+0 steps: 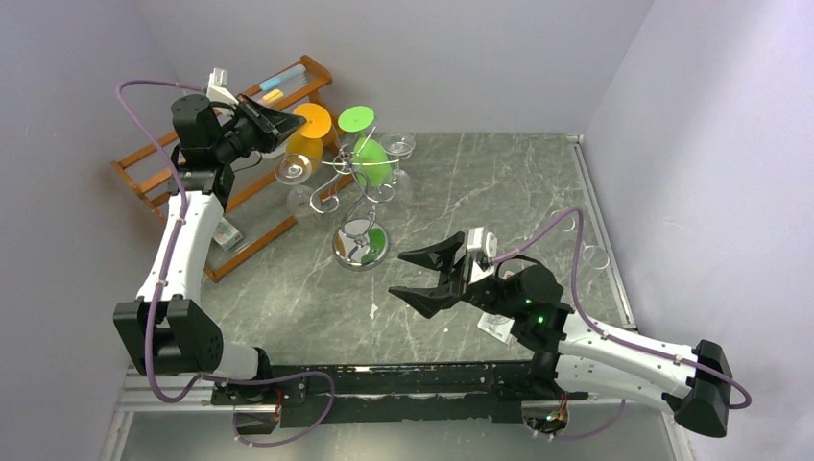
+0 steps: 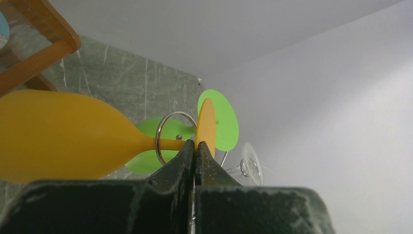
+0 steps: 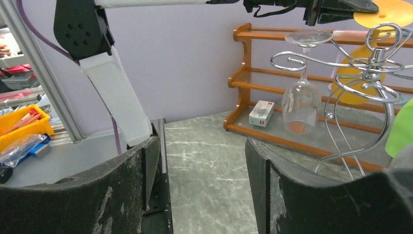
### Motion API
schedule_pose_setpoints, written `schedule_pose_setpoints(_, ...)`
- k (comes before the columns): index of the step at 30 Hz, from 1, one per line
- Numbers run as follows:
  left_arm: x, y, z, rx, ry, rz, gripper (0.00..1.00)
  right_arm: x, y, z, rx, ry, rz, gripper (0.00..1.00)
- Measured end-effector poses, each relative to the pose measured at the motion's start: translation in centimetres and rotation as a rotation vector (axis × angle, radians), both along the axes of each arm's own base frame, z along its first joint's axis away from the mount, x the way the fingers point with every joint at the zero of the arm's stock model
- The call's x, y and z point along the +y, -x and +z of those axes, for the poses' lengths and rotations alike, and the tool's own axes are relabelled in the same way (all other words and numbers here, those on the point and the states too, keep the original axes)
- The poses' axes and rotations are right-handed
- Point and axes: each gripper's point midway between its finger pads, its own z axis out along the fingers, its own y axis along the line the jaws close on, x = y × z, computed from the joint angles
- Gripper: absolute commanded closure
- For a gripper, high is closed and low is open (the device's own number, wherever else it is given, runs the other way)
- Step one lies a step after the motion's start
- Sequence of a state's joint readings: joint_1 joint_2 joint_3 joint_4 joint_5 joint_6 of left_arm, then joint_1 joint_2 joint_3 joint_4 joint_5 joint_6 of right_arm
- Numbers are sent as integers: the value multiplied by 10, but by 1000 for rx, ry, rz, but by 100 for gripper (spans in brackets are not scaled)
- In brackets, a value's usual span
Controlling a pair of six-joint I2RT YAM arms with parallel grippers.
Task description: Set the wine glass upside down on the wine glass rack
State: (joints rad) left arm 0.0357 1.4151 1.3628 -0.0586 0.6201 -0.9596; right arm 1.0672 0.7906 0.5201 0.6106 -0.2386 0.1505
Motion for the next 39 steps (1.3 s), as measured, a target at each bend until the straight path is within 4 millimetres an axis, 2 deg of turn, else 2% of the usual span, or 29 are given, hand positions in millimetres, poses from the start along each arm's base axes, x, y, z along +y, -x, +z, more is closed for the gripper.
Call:
schedule_pose_setpoints(7, -1, 4, -6, 3, -36, -19, 95, 2, -1, -2, 8, 2, 2, 31)
schedule_pose_setpoints(20, 3, 8, -28, 61, -98, -19, 79, 2, -4, -2, 15, 0, -13, 31)
schedule_pose_setpoints(27, 11, 9, -39, 101, -156, 14, 63, -1, -15, -1, 61, 6, -70, 30)
schedule_pose_setpoints(33, 21, 11, -41, 111, -205, 47, 44, -4, -27, 4, 116, 9, -138, 30)
schedule_pose_setpoints(36, 30, 14, -34, 99, -238, 81, 31, -6, -32, 5, 153, 23, -168, 30)
schedule_pose_setpoints(39, 43, 19, -19, 69, -280, 134, 21, -9, -41, 11, 198, 31, -219, 30)
